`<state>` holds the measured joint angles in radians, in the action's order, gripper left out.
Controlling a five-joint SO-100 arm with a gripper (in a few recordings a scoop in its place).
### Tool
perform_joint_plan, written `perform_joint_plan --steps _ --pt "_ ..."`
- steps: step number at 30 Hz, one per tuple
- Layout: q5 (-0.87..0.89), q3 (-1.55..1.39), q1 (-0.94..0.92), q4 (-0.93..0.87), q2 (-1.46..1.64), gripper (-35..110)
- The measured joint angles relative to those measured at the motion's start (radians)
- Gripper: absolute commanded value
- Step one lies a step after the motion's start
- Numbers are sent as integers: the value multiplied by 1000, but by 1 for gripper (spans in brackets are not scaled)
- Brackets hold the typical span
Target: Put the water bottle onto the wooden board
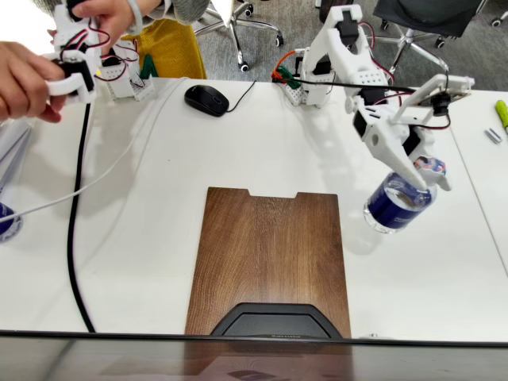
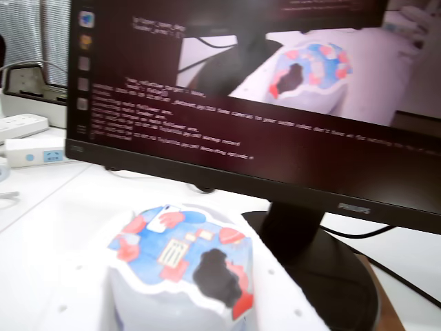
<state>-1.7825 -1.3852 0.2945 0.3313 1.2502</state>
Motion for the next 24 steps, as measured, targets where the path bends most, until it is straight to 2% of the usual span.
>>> perform_joint_plan --steps 24 --pt "32 -77 -250 0 25 0"
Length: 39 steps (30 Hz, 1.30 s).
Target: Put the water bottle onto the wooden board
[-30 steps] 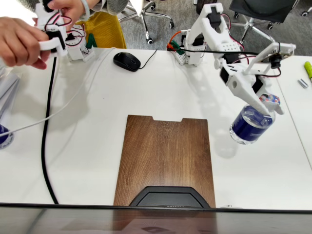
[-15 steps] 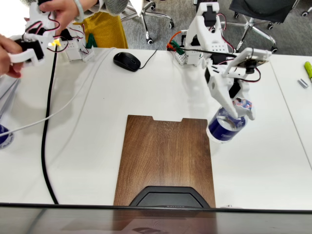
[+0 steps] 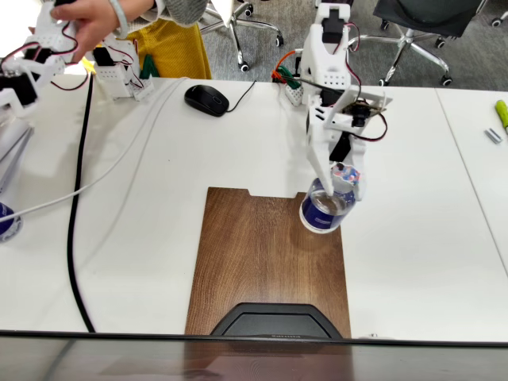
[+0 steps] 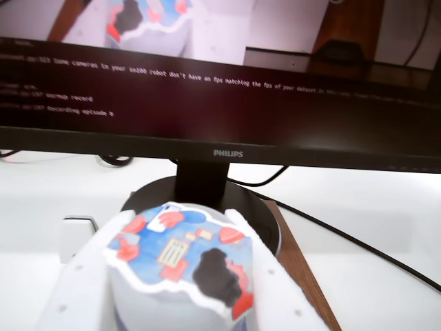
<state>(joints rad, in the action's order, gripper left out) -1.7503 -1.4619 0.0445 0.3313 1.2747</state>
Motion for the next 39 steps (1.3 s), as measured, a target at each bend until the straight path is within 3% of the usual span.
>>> perform_joint_plan --steps 39 --pt "11 -32 -95 20 -92 0"
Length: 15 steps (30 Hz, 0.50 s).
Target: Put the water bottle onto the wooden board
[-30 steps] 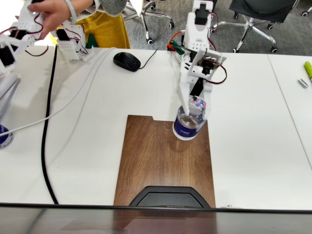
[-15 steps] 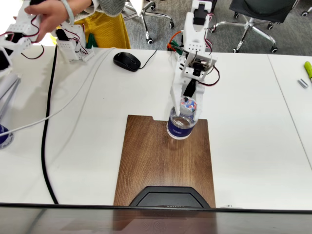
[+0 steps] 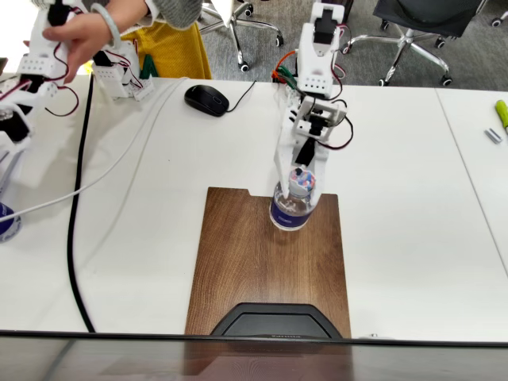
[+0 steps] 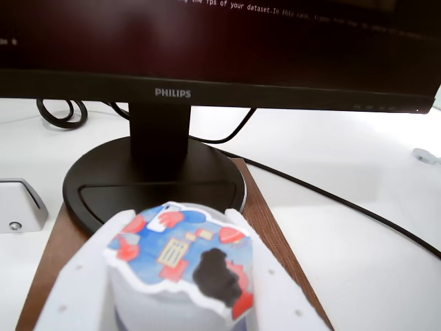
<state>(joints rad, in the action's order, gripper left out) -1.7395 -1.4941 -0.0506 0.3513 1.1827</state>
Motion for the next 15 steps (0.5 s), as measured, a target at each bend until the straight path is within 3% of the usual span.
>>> perform_joint_plan --steps 15 --pt "0 72 11 5 -160 0"
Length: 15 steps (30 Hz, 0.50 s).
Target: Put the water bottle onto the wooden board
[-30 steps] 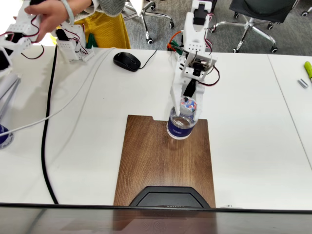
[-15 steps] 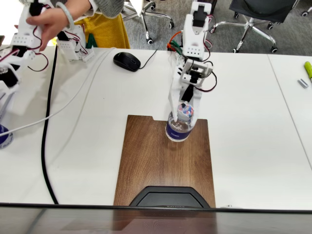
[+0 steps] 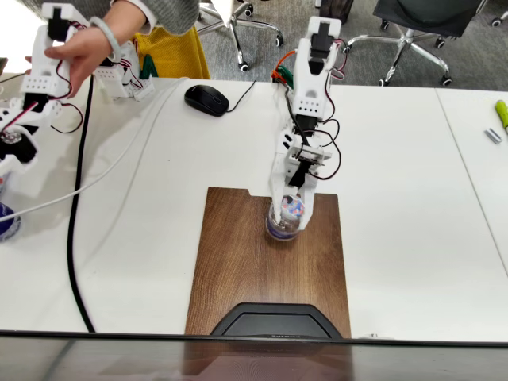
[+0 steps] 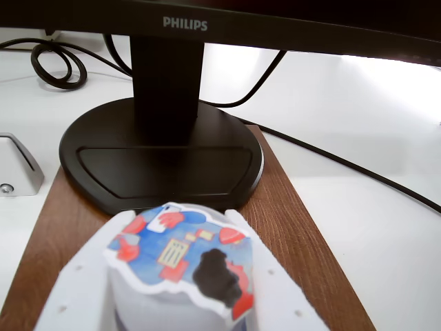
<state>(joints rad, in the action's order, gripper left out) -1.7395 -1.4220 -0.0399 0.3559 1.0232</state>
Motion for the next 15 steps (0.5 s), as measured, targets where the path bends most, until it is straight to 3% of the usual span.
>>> perform_joint_plan --steps 15 --pt "0 6 -3 0 -18 0"
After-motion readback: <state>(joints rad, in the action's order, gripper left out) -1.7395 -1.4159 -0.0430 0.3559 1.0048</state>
